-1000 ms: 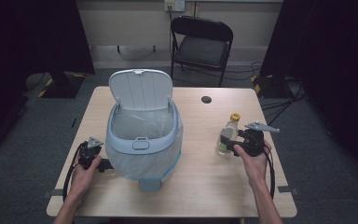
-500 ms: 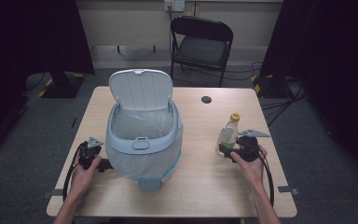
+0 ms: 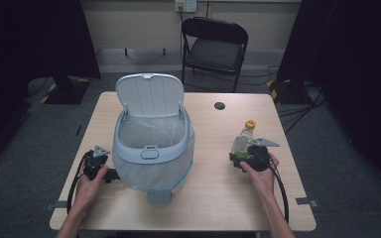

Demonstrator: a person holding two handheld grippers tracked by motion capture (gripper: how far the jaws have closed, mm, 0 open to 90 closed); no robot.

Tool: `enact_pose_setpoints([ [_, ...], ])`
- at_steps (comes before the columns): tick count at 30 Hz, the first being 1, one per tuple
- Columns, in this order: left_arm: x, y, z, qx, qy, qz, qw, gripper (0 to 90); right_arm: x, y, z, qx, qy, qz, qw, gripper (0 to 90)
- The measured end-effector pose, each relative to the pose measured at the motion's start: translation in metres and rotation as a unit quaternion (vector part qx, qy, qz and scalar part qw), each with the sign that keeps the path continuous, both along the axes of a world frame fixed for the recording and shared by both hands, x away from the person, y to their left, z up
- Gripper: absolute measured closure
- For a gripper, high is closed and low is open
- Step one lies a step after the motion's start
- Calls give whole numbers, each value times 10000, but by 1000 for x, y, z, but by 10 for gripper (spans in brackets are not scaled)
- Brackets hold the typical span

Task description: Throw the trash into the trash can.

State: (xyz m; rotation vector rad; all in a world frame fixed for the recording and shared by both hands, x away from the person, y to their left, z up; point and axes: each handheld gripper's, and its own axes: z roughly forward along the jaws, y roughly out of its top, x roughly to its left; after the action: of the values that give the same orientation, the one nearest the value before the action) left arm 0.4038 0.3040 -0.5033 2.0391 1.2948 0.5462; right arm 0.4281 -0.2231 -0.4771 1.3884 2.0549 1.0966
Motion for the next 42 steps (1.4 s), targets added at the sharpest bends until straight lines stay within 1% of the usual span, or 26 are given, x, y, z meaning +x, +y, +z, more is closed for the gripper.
enact_pose_setpoints([
  [1,0,0,0,4,0,1,10000,2,1,2,-1,-81,-3,-36,10000,150],
  [2,0,0,0,1,0,-1,10000,3,2,2,-2,-60,36,-36,10000,152],
  [6,0,0,0,-1,0,0,10000,3,4,2,-3,-46,7,-45,10000,168],
  [7,0,0,0,-1,1,0,10000,3,4,3,-3,-136,-43,-81,9999,165],
  [10,0,0,0,-1,1,-1,10000,3,4,3,-3,-145,-78,-82,9998,167],
  [12,0,0,0,2,1,-3,10000,3,4,4,-4,-119,-63,-66,9999,203],
  [13,0,0,0,-1,1,0,10000,2,3,5,-4,-76,-45,9,10000,254],
  [14,0,0,0,-1,1,0,10000,2,3,5,-4,-76,-45,9,10000,254],
  [15,0,0,0,0,1,-1,10000,2,3,7,-3,-157,-84,14,9998,261],
  [19,0,0,0,-6,-1,-2,10000,2,3,6,-3,-185,-89,61,9998,265],
  [21,0,0,0,-7,0,-6,10000,2,4,7,-2,-240,-63,55,9997,269],
  [25,0,0,0,-10,1,-4,10000,2,4,8,-1,-268,-64,34,9996,273],
  [31,0,0,0,-7,0,-5,10000,2,3,4,1,-210,-16,-24,9998,275],
  [33,0,0,0,-6,0,-6,10000,2,2,3,3,-146,-31,-25,9999,275],
  [42,0,0,0,-16,3,-2,10000,2,-1,4,7,-78,-105,6,9999,276],
])
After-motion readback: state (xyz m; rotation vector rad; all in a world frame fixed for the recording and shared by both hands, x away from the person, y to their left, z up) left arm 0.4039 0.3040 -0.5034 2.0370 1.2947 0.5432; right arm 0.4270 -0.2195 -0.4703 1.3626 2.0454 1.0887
